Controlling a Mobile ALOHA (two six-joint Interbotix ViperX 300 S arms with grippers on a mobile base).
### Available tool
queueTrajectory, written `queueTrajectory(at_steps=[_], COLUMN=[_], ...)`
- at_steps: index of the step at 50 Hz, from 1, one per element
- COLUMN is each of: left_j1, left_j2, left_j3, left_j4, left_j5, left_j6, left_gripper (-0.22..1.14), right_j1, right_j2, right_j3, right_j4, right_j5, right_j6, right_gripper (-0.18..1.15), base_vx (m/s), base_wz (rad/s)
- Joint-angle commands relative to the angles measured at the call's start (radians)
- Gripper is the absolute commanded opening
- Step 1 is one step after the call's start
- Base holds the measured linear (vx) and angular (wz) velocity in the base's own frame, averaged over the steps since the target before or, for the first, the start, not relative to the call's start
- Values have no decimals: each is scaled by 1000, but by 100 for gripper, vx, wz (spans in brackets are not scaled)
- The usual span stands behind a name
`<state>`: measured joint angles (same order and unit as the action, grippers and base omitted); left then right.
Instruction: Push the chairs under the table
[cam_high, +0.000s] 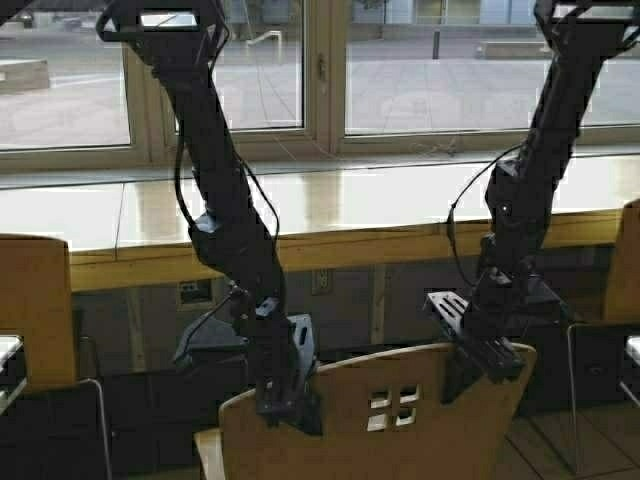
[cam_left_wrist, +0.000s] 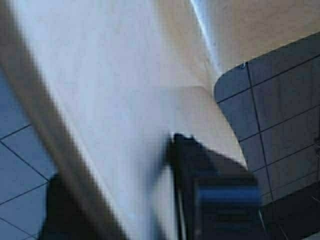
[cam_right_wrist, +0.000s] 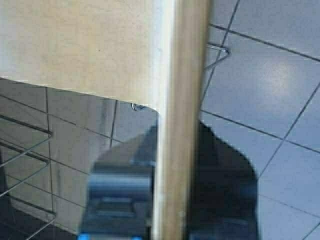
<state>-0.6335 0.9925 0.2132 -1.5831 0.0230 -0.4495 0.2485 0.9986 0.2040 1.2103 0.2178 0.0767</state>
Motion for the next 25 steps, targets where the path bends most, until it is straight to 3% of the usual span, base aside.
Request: queueTrajectory(at_steps=[1,25], left_j1=[25,118], left_j2=[-26,-41], left_j3=[-18,-11], left_j4=[9,14], left_j5=[-23,-25], left_j6=[28,43], left_gripper=[4,3], right_j1=[3,20], right_j2=[-6,3], right_j3=[-11,-11], right_j4=[-29,-66], right_j5=[3,41], right_j6=[-32,-31], right_gripper=[5,4], base_vx=[0,4], base_wz=[0,2])
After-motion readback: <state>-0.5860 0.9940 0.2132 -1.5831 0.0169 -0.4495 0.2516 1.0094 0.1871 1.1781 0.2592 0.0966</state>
